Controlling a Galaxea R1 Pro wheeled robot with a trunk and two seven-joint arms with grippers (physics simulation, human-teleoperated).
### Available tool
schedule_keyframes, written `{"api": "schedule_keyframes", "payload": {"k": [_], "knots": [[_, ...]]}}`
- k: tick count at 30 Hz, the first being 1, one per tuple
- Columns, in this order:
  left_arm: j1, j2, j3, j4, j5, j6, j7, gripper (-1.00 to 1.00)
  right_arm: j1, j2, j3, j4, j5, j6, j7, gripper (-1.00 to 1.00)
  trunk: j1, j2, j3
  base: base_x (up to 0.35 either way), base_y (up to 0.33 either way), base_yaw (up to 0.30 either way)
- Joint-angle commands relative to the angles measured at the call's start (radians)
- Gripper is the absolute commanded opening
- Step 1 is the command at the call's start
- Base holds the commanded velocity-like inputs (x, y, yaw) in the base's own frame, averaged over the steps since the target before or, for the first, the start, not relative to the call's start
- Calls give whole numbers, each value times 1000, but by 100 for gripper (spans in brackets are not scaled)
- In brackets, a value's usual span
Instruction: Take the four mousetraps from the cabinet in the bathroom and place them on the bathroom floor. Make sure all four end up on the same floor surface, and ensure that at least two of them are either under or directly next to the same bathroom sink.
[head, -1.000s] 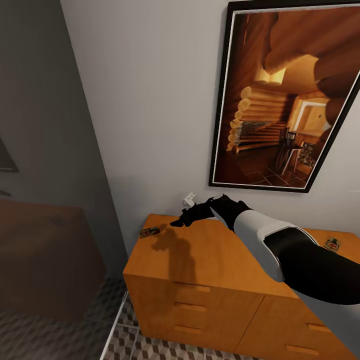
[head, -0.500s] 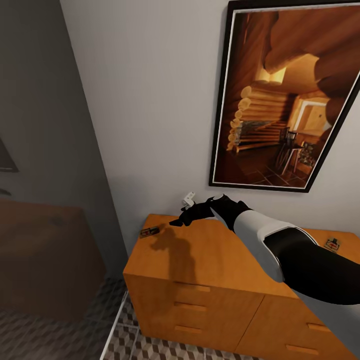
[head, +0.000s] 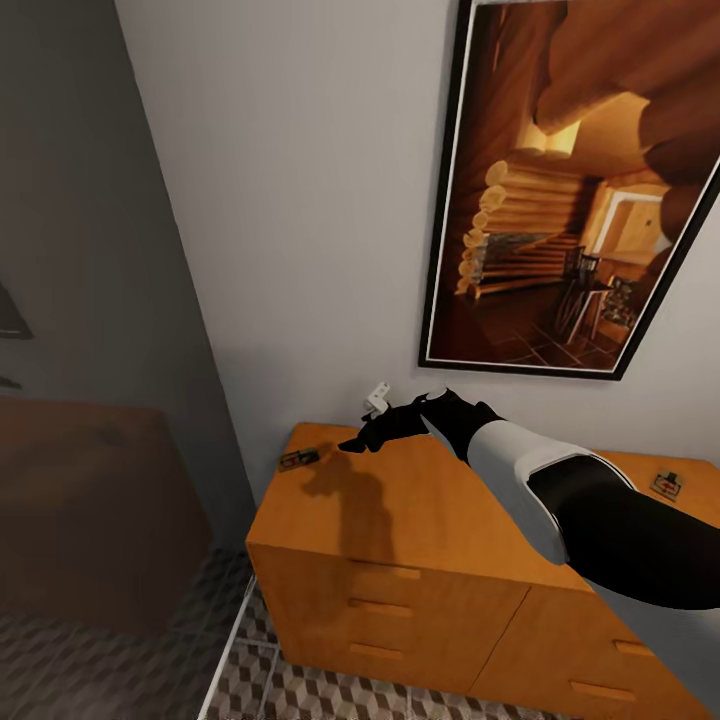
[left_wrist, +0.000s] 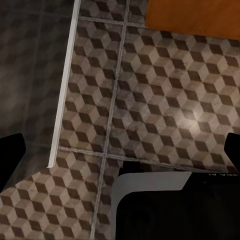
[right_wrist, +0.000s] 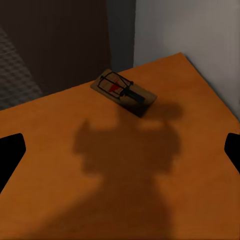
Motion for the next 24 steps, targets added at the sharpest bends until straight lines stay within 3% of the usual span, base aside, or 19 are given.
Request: {"api": "schedule_keyframes", "payload": {"k": [1, 24], "knots": [[-1, -1, -8, 3, 4, -5, 0, 100, -1, 0, -6, -2, 7, 8, 3, 100, 1, -2, -4, 0, 0, 0], [-1, -1, -8, 3, 4, -5, 0, 100, -1, 0, -6, -2, 7, 6, 3, 100, 1, -2, -16, 0, 0, 0]]}}
